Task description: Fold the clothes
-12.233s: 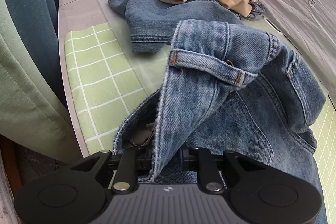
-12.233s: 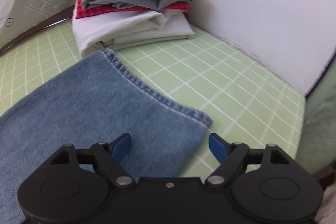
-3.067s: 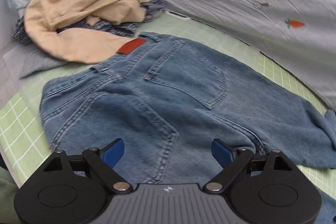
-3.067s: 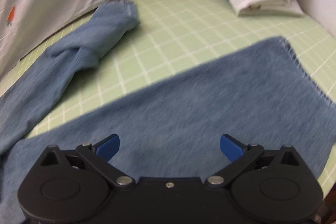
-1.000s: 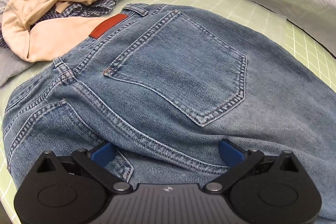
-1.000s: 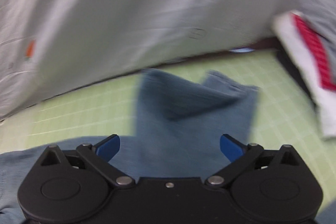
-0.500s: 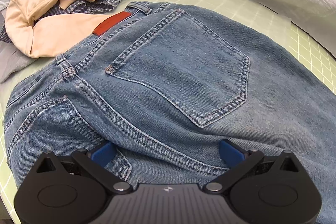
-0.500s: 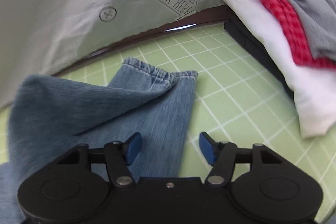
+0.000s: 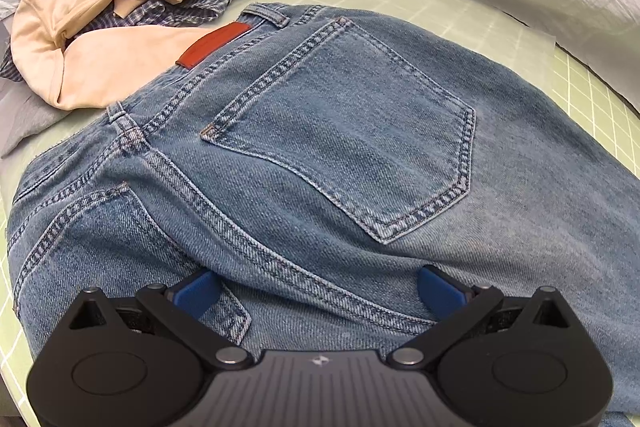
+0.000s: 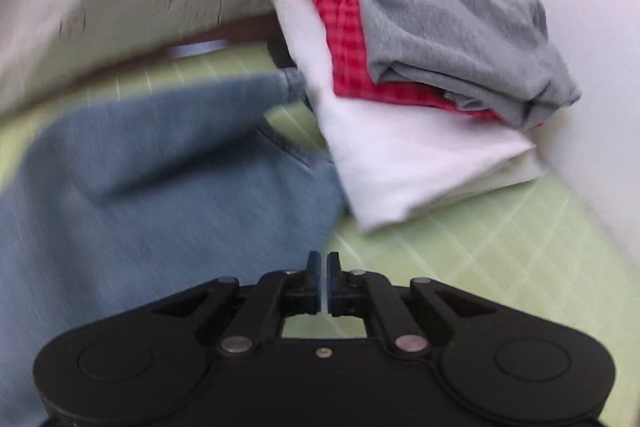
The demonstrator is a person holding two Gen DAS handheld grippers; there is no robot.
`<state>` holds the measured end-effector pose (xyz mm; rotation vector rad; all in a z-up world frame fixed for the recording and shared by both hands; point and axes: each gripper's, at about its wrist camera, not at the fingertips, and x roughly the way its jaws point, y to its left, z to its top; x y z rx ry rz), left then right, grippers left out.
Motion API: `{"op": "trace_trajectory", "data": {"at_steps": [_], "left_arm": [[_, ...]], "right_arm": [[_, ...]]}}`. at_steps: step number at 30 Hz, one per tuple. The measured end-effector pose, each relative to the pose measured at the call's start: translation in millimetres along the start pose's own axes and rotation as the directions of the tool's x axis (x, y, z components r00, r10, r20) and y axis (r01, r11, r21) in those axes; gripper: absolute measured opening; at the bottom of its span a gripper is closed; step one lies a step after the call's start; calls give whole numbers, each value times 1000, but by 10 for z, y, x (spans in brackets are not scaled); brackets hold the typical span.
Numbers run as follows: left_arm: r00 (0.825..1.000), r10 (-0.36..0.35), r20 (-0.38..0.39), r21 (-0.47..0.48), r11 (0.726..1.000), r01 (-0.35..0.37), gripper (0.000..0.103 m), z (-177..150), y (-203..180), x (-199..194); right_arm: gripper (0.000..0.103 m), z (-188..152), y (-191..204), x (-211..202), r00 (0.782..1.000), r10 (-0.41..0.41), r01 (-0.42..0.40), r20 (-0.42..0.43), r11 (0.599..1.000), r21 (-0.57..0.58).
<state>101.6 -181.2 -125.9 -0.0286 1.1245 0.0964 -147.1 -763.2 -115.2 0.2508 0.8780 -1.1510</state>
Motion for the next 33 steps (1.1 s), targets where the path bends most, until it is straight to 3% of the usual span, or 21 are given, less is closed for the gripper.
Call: {"op": "trace_trajectory", "data": {"at_steps": [1,2,4,9,13,18,21,23,29,33], "left_arm": [[1000,-1,-1,1,1000,1,103,3,0,-1],[1000,-1,-2,2,1000,1,103,5,0,-2],[1000,-1,-1,1,1000,1,103,3,1,-3],[1000,-1,2,1,1000,1,103,-4,4,-3],[1000,0,6,0,1000,0,103,-10,-2,-6],[1000,0,4,-1,1000,0,103,-5,-4,-10],[1000,1,5,-4,1000,-1,103,-5,-4,-10],[1000,1,3,-4,1000,-1,103,-7,-6,-8],[1000,1,3,-5,1000,-1,103,-4,-3,-4],[1000,-4,-15,9,1000,5,103,37,4,6]], "right_arm": [[12,0,-7,-21,1000,-18,18,3,1000,-2],[29,23,-33,-55,1000,-13,13,17,999,30],[40,98,-47,-124,998,29,-34,58,996,84],[35,362,109,-115,967,227,-242,114,960,144],[28,549,475,137,964,262,-263,53,964,29],[27,795,752,453,957,288,-288,32,957,11],[50,858,759,558,960,278,-279,47,960,15],[70,899,763,628,961,271,-272,56,962,18],[81,1001,763,822,964,254,-257,83,966,28],[93,774,649,622,955,288,-290,70,957,18]]}}
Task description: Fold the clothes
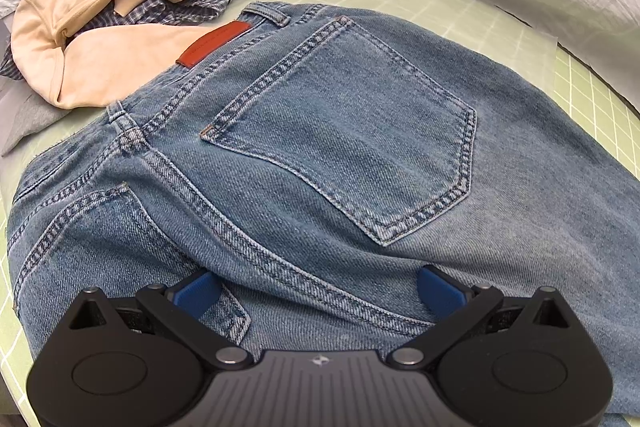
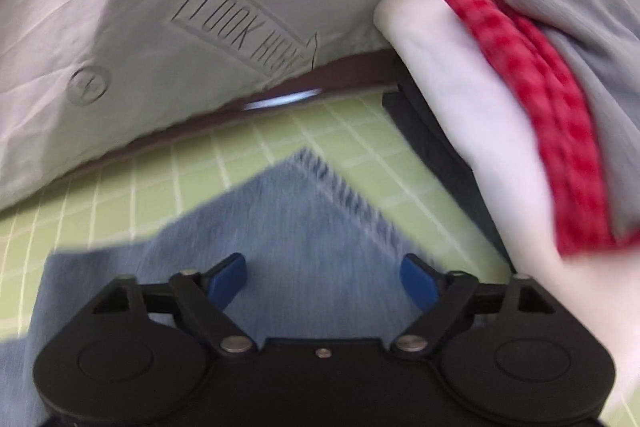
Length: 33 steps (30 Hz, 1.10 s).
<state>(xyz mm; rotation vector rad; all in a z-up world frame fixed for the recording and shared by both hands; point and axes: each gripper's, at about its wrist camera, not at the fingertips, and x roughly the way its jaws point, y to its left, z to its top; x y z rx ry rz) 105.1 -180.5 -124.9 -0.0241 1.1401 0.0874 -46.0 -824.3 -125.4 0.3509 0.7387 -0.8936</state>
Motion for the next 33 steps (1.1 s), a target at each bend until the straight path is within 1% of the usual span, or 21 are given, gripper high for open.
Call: {"op": "trace_trajectory", "data": {"at_steps": [1,2,3,4,9,12,15,16,17,20,23,24,29,32,33], "left_arm": [[1000,-6,-9,13,1000,6,103,20,4,4],[1000,-19,-22,33,999,20,103,48,23,5],[999,-35,-29,46,998,37,103,79,60,-7],[999,-46,-19,44,998,47,103,104,112,-42],[995,-42,92,-3,999,43,103,262,501,-236],[992,-21,125,5,1000,20,102,429,713,-247],[987,-58,149,4,998,58,102,610,881,-217],[986,-73,153,5,997,73,102,673,922,-192],[984,-88,157,7,996,88,102,736,964,-168],[982,-110,151,51,993,103,102,920,976,-22],[982,-130,137,101,988,116,102,1089,981,172],[980,-145,135,113,985,131,103,1148,980,231],[965,-234,122,166,963,213,103,1448,966,521],[957,-269,109,225,945,240,103,1575,896,667],[957,-265,120,225,946,234,103,1580,896,683]], "right_arm": [[102,-83,14,-105,1000,14,-14,2,1000,-13],[103,-181,41,-229,999,32,-32,8,999,-30],[103,-285,69,-355,999,47,-46,8,998,-45],[103,-398,100,-487,999,54,-54,-1,997,-53],[103,-968,241,-1093,995,77,-78,-58,997,-20],[103,-1276,364,-1401,992,85,-86,-98,996,-8],[103,-1585,487,-1708,986,93,-93,-137,996,4],[103,-1670,542,-1799,985,92,-94,-148,996,-8],[103,-1716,612,-1865,985,87,-94,-151,995,-38],[103,-1787,788,-2018,986,75,-87,-150,993,-78],[103,-1776,925,-2097,989,50,-60,-142,996,-72],[103,-1776,969,-2121,989,37,-48,-140,996,-72],[103,-1867,1169,-2274,989,-18,9,-145,998,-64],[103,-1948,1289,-2338,986,-42,33,-164,998,-58],[103,-1970,1326,-2355,984,-47,39,-171,998,-51]]}}
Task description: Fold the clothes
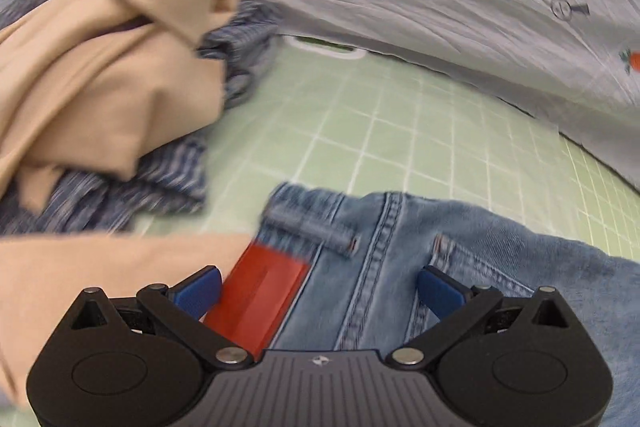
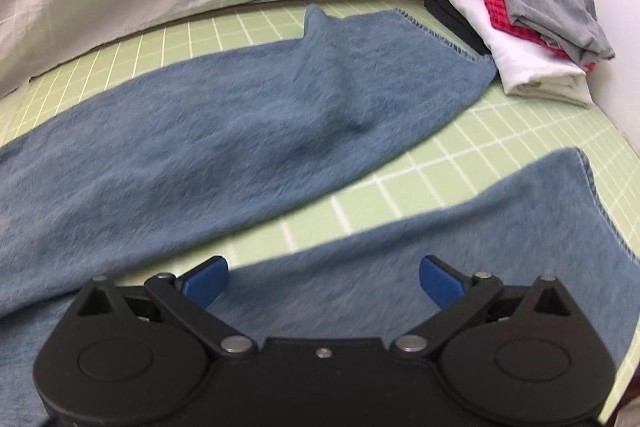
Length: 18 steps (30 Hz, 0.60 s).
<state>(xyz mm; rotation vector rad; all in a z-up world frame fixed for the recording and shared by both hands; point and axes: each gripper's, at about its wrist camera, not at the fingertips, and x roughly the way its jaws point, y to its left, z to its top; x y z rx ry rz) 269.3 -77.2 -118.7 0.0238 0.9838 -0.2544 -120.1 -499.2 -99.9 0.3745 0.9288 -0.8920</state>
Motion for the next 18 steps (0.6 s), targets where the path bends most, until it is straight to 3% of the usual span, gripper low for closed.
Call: {"op": "trace_trajectory", "data": {"at_steps": [2,3,4,5,6,7,12,14,16,18], "left_arm": [[999,19,26,-6,1000,-19,100,-10,13,14],[999,29,39,-10,1000,-28,88,-15,19,21],[998,38,52,-13,999,-38,65,-21,25,28],[997,45,63,-19,999,-44,58,-21,47,24],[996,51,73,-25,998,-50,43,-21,71,17],[995,58,83,-32,998,-55,38,-20,95,10],[987,100,130,-66,994,-92,36,-2,254,-20],[983,131,130,-76,990,-122,36,59,396,-5],[986,119,115,-115,988,-105,39,96,522,-3],[988,120,101,-97,989,-110,42,124,508,-30]], "right_arm": [[103,-30,70,-19,1000,-3,3,-16,1000,20],[103,-40,111,-27,1000,-5,6,-24,1000,23],[103,-44,155,-33,1000,-12,12,-29,1000,19],[103,-45,197,-38,999,-18,18,-34,1000,13],[103,-42,232,-40,999,-24,24,-37,1000,8],[103,-39,267,-41,999,-29,29,-39,1000,2],[103,35,284,-70,999,-35,37,-39,999,40],[103,71,243,-94,999,-39,40,-28,998,58],[103,95,181,-106,999,-38,40,-23,995,87],[103,99,93,-85,999,-22,26,-27,990,137]]}}
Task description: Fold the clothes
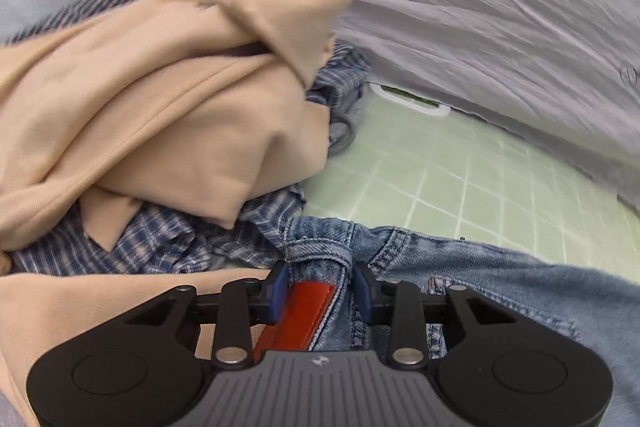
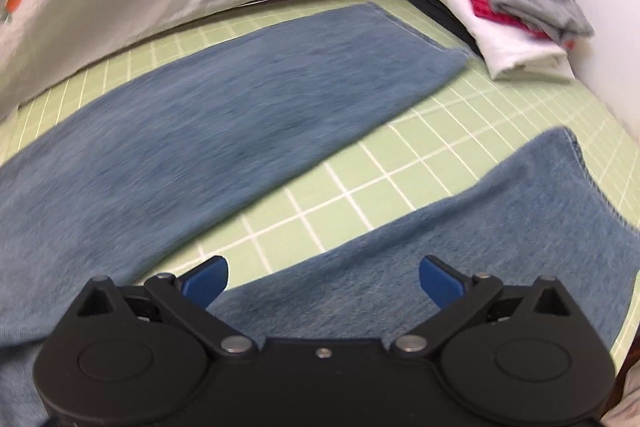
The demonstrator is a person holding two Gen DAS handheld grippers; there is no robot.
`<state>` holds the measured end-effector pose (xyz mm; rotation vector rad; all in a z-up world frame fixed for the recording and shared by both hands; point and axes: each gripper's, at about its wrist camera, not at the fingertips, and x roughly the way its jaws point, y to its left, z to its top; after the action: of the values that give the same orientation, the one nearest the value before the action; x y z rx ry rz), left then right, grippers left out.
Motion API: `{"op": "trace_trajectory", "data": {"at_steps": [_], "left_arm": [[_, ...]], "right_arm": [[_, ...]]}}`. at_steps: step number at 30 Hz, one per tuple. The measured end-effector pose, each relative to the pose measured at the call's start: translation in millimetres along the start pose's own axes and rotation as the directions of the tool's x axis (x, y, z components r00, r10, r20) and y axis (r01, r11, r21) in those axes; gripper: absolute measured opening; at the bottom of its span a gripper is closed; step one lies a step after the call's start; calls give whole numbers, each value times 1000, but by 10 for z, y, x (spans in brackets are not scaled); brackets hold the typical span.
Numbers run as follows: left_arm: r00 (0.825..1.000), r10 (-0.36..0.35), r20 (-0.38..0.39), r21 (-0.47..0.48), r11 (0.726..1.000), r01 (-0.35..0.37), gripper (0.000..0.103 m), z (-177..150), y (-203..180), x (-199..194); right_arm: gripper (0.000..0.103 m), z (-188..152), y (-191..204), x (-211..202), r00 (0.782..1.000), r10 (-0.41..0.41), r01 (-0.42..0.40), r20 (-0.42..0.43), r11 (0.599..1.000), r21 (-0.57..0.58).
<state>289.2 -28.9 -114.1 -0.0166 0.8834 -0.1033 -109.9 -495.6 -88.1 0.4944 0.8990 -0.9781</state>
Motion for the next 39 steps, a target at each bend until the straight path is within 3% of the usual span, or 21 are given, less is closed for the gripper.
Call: {"op": "trace_trajectory", "data": {"at_steps": [2,6,10,14,21,28,32,39], "left_arm": [[1000,16,-11,43,999,-16,48,16,-50,-53],[1000,8,9,67,998,-9,81,-59,-150,-409],[999,-34,26,72,997,32,93,-274,-281,-878],[999,-53,-1,116,992,53,95,-664,-488,-1220],[989,-90,-118,127,986,105,99,-1554,-811,-1662],[972,-93,-216,126,984,122,99,-2378,-1162,-2015],[973,-83,-216,63,993,99,99,-2671,-1249,-2216],[971,-55,-231,46,997,67,99,-3035,-1463,-2469]], "right_arm": [[103,9,-93,35,1000,19,-19,-8,998,58],[103,-30,-222,41,998,55,-55,6,989,140],[103,-113,-326,-2,997,75,-78,31,987,137],[103,-235,-524,-31,994,107,-111,37,985,133],[103,-494,-1095,-73,985,166,-173,56,973,155],[103,-495,-1848,-69,984,157,-170,86,970,171],[103,-446,-2278,-50,984,151,-168,99,967,192],[103,-428,-2839,-6,981,165,-184,99,956,229]]}}
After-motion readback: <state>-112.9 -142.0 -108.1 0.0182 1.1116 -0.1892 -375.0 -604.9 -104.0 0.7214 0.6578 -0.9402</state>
